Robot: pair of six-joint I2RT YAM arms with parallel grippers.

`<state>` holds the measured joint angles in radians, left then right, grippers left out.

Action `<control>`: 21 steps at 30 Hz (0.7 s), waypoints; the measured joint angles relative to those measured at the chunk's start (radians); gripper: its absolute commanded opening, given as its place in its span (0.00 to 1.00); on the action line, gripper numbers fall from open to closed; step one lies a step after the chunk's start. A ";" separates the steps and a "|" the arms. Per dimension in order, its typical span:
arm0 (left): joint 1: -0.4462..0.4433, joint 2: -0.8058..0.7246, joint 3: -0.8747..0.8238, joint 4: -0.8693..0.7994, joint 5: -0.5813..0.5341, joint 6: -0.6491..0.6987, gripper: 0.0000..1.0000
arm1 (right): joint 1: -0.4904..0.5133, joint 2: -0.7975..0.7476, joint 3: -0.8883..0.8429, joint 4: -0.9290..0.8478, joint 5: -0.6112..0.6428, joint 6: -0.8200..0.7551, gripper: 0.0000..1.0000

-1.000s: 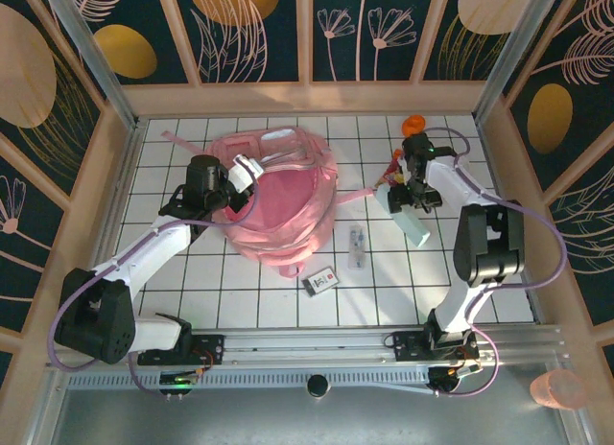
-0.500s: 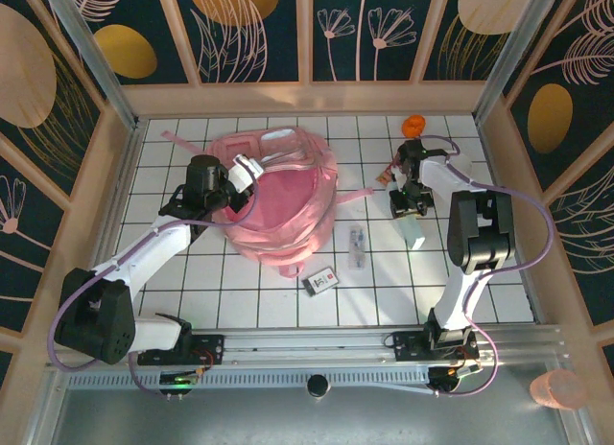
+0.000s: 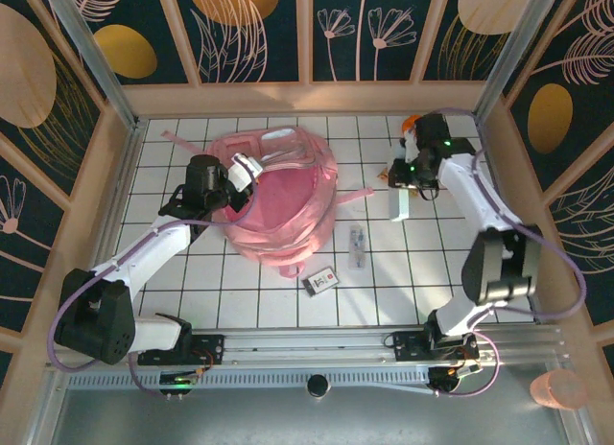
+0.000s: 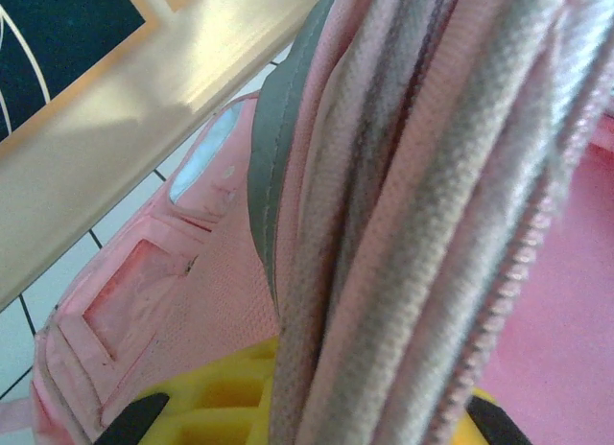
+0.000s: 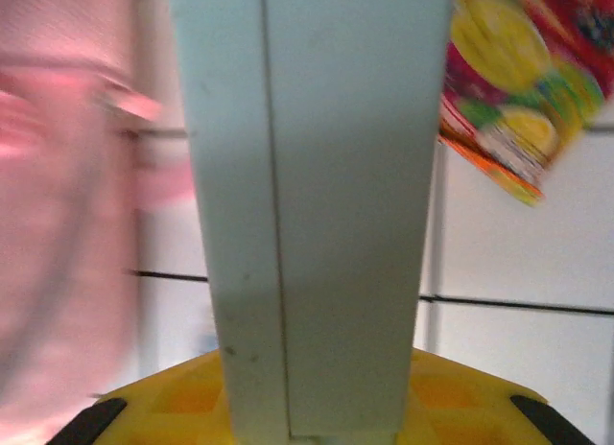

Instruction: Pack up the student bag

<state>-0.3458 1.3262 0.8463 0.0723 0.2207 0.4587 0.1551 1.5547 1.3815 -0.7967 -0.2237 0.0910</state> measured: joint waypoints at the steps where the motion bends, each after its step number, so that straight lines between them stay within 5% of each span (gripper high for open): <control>1: 0.000 0.000 0.002 0.001 0.000 -0.011 0.00 | 0.005 -0.057 -0.031 0.070 -0.050 0.059 0.24; 7: 0.000 0.000 0.024 0.014 -0.011 -0.085 0.00 | 0.138 -0.300 -0.392 0.653 -0.267 0.573 0.24; 21: 0.004 0.000 0.054 0.026 -0.055 -0.156 0.00 | 0.525 -0.125 -0.549 1.211 -0.142 1.226 0.25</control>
<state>-0.3420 1.3266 0.9001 0.0978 0.1658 0.3027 0.6804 1.4300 0.8326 0.4141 -0.3660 1.3170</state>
